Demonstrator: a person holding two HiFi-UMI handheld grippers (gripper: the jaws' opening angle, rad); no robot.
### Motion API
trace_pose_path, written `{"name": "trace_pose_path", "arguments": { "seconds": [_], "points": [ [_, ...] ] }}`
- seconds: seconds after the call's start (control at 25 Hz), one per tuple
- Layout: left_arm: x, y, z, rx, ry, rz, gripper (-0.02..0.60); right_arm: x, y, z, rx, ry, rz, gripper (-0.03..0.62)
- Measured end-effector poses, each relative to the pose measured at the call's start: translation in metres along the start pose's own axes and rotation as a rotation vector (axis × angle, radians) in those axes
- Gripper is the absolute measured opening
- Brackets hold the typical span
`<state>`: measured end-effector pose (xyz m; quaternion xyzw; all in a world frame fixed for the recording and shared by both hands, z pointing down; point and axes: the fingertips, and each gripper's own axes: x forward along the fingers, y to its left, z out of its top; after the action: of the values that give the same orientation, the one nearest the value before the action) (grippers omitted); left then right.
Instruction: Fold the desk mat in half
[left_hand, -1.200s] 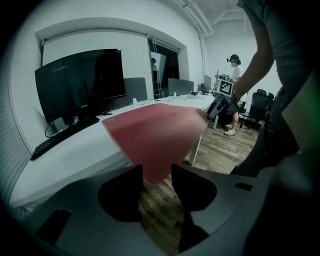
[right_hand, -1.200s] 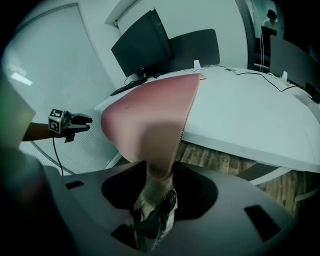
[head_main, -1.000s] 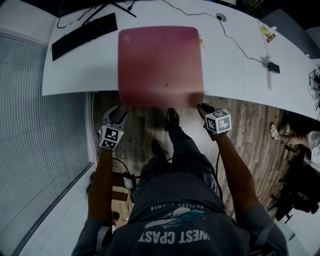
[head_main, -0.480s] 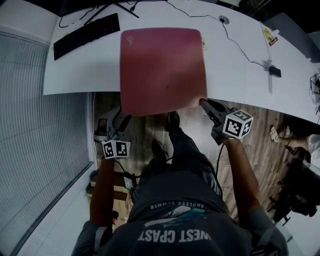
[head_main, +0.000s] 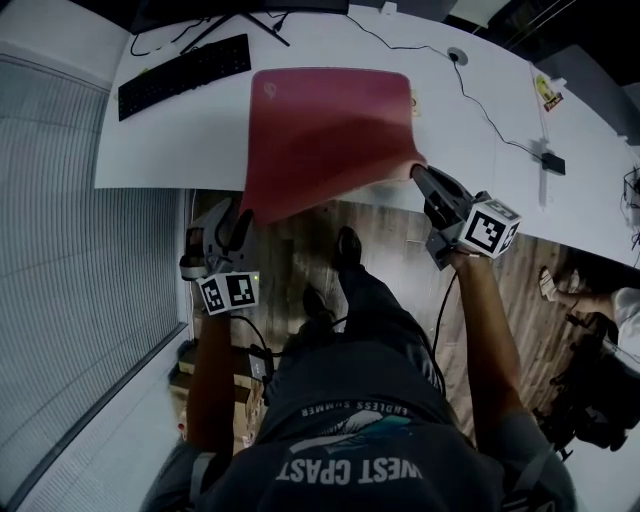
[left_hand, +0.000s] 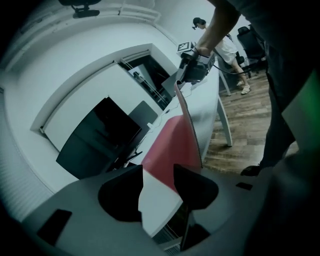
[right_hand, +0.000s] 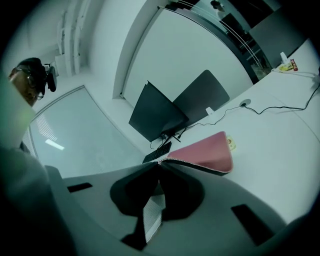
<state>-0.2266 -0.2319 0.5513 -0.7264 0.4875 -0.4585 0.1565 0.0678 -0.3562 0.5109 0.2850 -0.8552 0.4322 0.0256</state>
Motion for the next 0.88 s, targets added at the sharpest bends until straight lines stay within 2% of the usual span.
{"name": "trace_pose_path", "arguments": {
  "seconds": [0.28,0.48,0.68,0.88],
  "points": [
    [0.017,0.056,0.011,-0.091,0.009,0.153,0.202,0.029,-0.027,0.038,0.080,-0.052,-0.017,0.038],
    [0.032,0.076,0.025,-0.093,-0.009,0.190,0.187,0.055,-0.043,0.059,0.122,-0.072,0.008,0.038],
    [0.036,0.097,0.035,-0.118,-0.030,0.266,0.181,0.077,-0.071,0.070,0.212,-0.080,-0.016,0.038],
    [0.044,0.103,0.031,-0.122,-0.015,0.261,0.175,0.099,-0.099,0.082,0.263,-0.088,-0.041,0.038]
  ]
}}
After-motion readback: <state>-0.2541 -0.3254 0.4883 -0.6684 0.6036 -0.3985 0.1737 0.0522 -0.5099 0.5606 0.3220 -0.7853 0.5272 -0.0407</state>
